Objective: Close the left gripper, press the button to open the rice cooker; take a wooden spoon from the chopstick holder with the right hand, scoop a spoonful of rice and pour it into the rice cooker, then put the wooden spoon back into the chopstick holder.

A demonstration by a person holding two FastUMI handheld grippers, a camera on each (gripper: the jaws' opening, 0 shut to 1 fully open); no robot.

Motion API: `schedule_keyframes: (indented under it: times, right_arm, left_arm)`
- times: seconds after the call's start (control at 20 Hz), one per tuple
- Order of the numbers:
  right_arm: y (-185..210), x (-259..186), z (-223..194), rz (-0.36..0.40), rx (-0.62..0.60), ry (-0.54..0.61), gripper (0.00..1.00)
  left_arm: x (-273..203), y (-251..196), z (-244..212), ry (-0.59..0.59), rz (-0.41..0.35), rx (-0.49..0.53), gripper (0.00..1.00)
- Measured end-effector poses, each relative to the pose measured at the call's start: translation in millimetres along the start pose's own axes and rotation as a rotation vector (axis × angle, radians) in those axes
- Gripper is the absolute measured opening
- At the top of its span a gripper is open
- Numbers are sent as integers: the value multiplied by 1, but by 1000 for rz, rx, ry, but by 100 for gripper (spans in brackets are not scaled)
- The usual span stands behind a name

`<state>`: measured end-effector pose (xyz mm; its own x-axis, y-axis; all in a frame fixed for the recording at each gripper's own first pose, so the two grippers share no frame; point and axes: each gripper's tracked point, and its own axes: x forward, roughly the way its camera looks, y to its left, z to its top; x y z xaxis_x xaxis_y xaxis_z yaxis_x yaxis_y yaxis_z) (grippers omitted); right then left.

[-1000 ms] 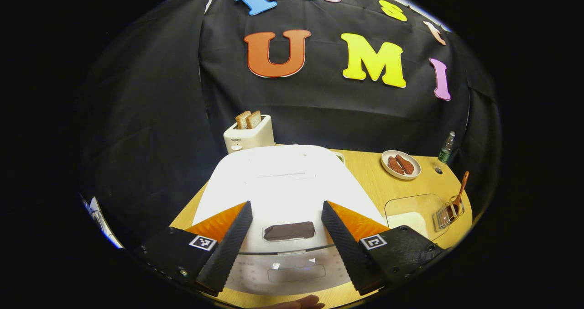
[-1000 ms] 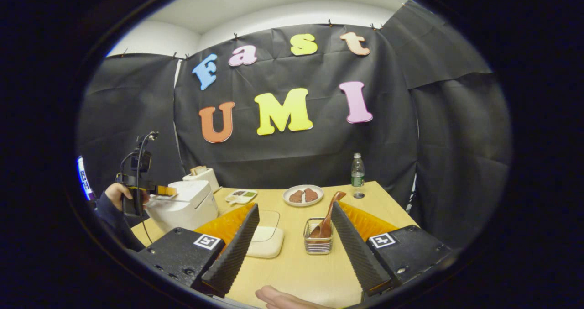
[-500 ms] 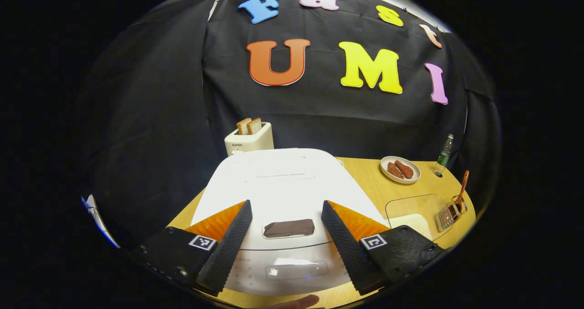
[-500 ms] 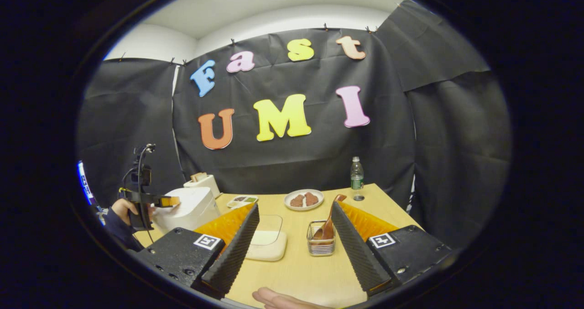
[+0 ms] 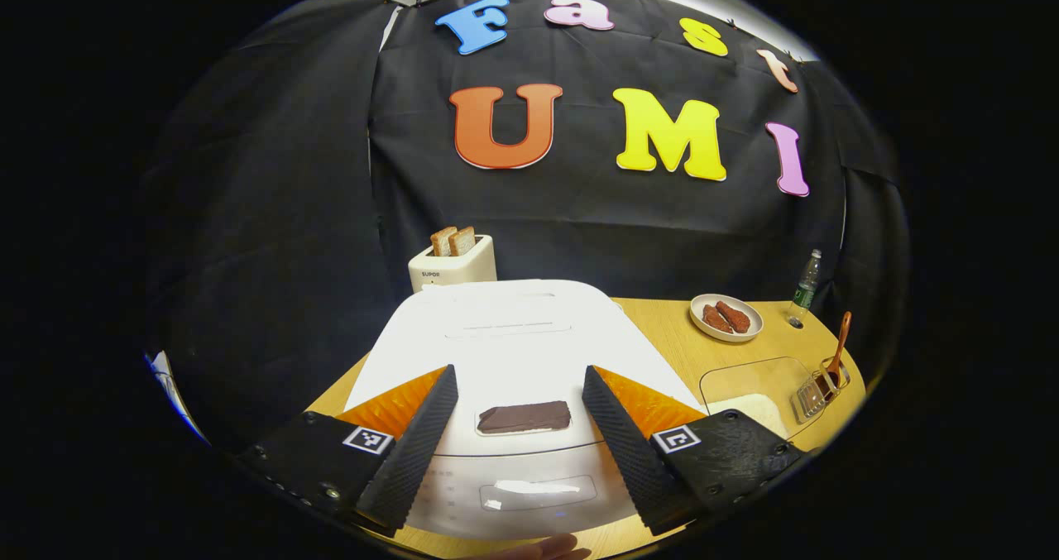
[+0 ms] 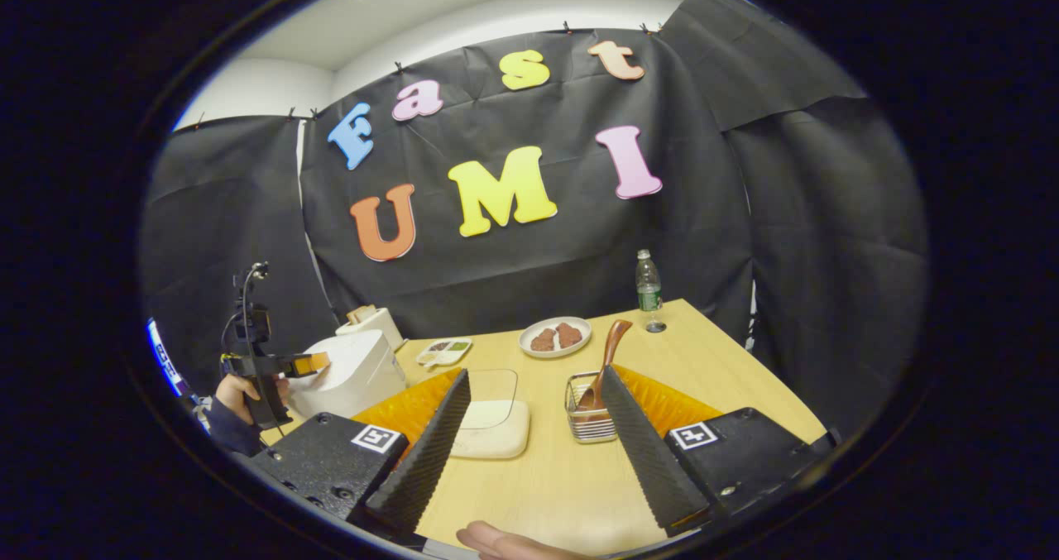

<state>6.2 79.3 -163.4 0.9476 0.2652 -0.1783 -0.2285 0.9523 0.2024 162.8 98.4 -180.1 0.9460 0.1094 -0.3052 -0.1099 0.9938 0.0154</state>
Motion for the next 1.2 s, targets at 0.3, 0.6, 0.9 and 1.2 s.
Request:
schedule_keyframes:
  times: [0.3, 0.6, 0.9, 1.2]
  right_arm:
    - [-7, -6, 16, -47, -13, -28, 99]
    - [-3, -21, 44, -77, -21, -90, 99]
    - [19, -45, 65, -59, -68, -134, 99]
    - [37, -75, 78, -79, -161, -189, 100]
  left_arm:
    - [-41, -2, 28, -102, -7, -3, 98]
    - [-112, -16, 64, -173, -34, -2, 98]
    - [-168, -34, 75, -219, -86, -8, 97]
    - [-224, -44, 78, -289, -110, 30, 97]
